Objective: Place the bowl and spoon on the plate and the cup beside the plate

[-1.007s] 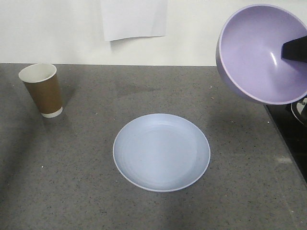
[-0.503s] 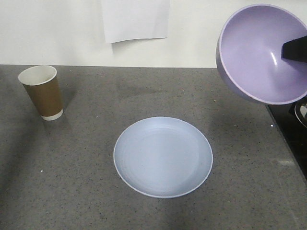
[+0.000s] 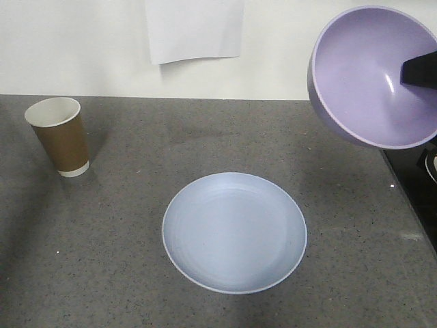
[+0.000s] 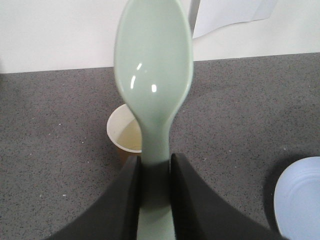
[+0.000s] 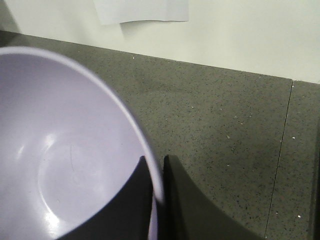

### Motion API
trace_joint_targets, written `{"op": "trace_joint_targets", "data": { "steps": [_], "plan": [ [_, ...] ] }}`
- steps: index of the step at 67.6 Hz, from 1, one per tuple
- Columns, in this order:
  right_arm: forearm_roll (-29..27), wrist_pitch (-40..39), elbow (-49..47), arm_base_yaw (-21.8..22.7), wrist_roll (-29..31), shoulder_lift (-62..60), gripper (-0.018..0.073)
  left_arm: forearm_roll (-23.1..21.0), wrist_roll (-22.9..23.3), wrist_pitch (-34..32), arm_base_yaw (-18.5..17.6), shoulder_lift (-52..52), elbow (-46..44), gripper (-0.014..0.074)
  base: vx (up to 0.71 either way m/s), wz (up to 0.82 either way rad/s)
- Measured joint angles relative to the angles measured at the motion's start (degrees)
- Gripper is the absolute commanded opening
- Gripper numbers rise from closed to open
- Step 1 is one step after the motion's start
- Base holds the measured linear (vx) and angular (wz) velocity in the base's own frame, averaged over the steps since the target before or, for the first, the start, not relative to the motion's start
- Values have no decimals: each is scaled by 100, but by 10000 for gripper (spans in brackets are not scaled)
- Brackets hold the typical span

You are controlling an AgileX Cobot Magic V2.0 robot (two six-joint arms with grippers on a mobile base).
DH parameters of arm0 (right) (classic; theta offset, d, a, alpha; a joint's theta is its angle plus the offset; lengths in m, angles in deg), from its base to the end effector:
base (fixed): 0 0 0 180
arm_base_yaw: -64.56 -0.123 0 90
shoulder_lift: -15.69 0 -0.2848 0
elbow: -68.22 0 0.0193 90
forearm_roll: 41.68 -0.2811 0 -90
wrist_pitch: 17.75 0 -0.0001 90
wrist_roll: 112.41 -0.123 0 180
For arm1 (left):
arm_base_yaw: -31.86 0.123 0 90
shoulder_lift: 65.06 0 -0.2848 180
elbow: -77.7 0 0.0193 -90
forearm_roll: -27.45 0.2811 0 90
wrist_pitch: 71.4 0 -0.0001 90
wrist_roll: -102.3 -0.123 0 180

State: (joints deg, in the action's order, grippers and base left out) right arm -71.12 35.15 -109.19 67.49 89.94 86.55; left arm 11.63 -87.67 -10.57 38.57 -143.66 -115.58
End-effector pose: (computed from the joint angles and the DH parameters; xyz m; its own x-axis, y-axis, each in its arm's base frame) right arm 0.2681 0.0346 0.4298 -0.5177 -0.0305 -0.8550 -0.3159 0.9356 0.1579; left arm 0.2901 0.0046 0.4682 -0.5692 -0.0310 -0.8216 0.1007 0.9891 -0.1071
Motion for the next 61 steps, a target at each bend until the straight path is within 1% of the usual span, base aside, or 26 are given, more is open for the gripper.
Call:
{"op": "trace_joint_targets", "data": {
  "steps": [61],
  "plan": [
    [0, 0, 0, 0, 0, 0, -6, 0, 0, 0, 0, 0, 0, -8, 1, 0]
  ]
}}
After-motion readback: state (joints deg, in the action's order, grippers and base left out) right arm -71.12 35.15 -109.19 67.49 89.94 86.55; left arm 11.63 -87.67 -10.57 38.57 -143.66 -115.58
